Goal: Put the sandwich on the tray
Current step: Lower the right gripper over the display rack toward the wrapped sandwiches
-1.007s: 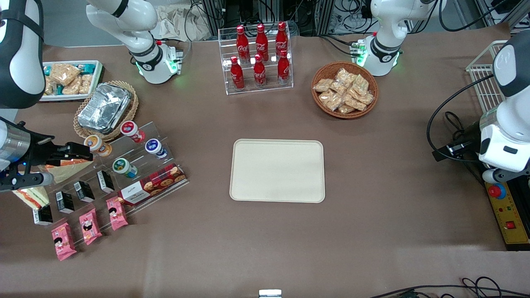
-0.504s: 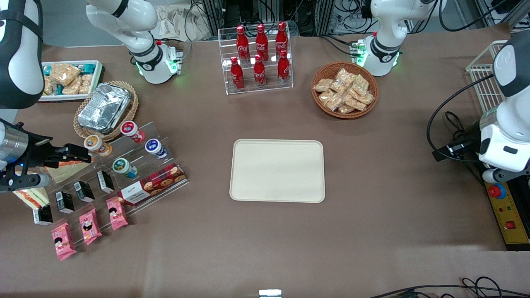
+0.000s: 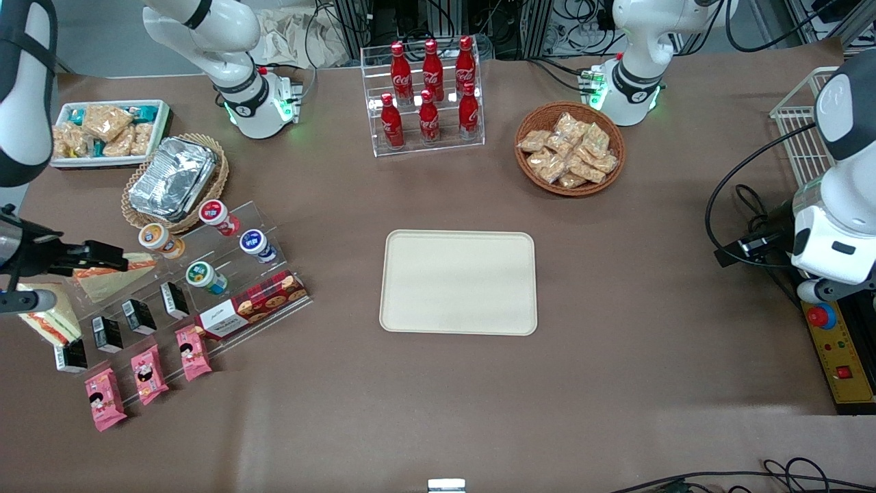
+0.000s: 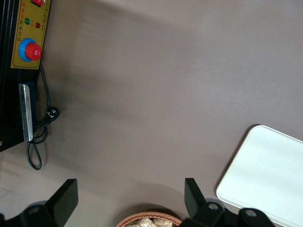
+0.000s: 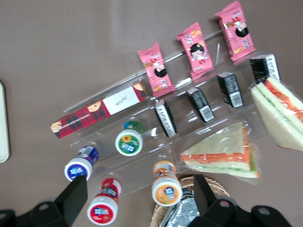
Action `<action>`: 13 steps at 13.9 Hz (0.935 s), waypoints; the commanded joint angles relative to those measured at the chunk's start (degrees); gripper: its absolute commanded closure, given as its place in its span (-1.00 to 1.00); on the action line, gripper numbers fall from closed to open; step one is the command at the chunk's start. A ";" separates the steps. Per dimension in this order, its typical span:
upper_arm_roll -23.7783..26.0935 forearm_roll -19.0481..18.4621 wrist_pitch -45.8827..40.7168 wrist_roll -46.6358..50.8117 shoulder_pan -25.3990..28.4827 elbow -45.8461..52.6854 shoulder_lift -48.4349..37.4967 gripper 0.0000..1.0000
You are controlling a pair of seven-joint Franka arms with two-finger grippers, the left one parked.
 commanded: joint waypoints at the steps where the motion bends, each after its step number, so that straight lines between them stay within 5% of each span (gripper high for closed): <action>1: 0.40 -0.41 -0.17 -3.74 -3.70 -0.74 -0.78 -1.00; 9: 0.31 0.03 5.35 -24.03 -14.87 -0.74 2.20 -1.00; 13: 0.14 -2.33 10.09 -35.28 -16.20 -0.47 4.93 -1.00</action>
